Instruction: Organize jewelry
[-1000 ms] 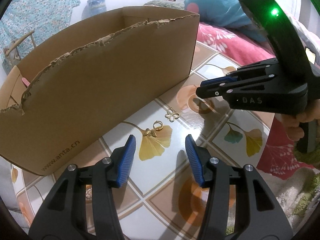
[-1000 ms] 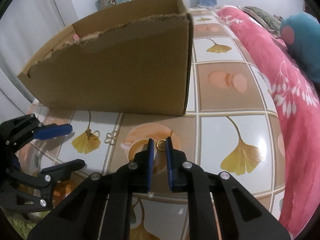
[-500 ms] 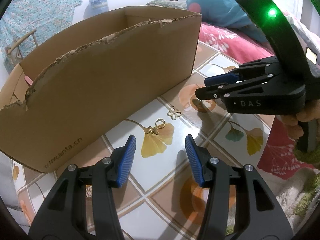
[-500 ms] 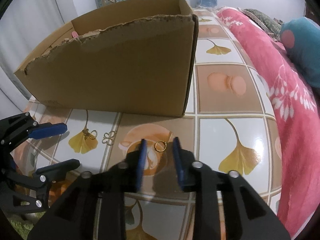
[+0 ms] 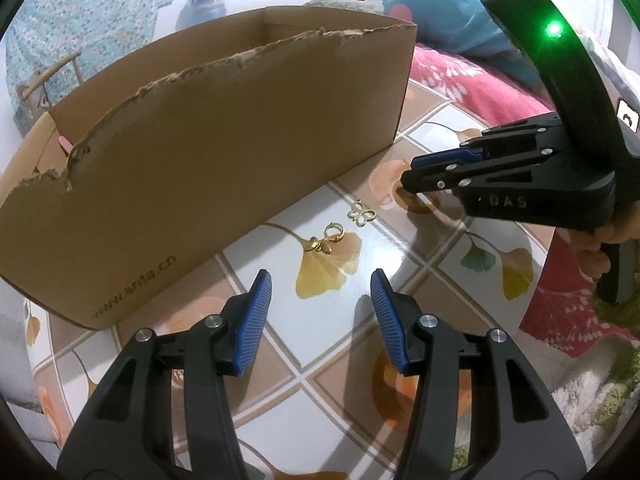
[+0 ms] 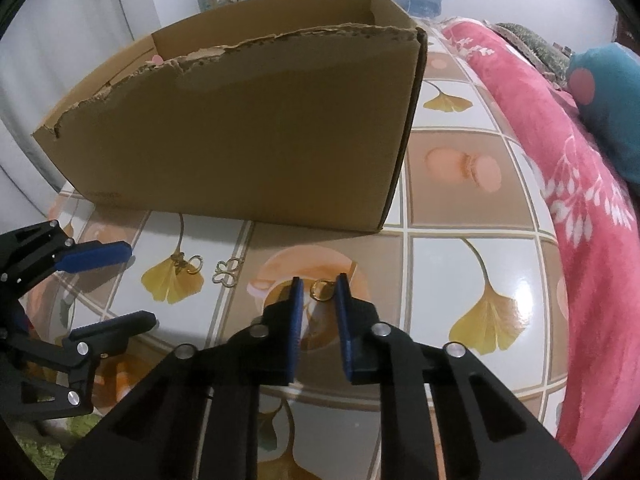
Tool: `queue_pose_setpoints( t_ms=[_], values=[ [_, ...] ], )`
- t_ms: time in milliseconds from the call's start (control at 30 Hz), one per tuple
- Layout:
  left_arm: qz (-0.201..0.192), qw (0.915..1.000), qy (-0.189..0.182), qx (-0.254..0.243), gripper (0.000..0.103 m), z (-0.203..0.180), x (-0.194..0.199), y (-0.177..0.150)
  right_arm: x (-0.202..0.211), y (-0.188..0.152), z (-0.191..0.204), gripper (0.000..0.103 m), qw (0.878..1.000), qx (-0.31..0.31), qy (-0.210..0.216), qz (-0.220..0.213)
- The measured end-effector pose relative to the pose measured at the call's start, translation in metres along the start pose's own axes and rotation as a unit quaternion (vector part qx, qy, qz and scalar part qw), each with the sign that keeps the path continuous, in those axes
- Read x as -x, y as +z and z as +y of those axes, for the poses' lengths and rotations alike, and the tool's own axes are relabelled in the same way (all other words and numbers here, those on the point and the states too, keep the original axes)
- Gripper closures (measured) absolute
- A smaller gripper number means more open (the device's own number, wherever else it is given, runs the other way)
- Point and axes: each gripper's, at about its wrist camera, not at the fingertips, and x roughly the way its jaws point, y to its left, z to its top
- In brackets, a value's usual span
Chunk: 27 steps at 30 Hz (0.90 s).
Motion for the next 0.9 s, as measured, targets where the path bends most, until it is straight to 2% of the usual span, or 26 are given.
queue_pose_setpoints(
  t_ms=[433,567,633,733,900],
  values=[
    [-0.02,0.9997,-0.015,-0.001,0.055,-0.002,0.005,0.005,0.007,-0.011,-0.004,0.092,1.0,-0.019,0.018,0.009],
    [-0.027,0.9993,-0.024,-0.012,0.062,-0.004,0.001,0.014,0.009,-0.013,-0.005,0.093,0.999,-0.024,0.021,0.008],
    [-0.026,0.9991,-0.023,-0.023,0.072,-0.005,-0.004,0.021,0.009,-0.015,-0.006,0.093,0.999,-0.029,0.025,0.006],
    [-0.029,0.9986,-0.024,-0.037,0.079,-0.008,-0.009,0.03,0.01,-0.017,-0.009,0.092,0.999,-0.033,0.032,0.004],
    [-0.018,0.9981,-0.032,-0.05,0.081,-0.015,-0.02,0.039,0.01,-0.016,-0.014,0.092,0.999,-0.036,0.04,0.001]
  ],
)
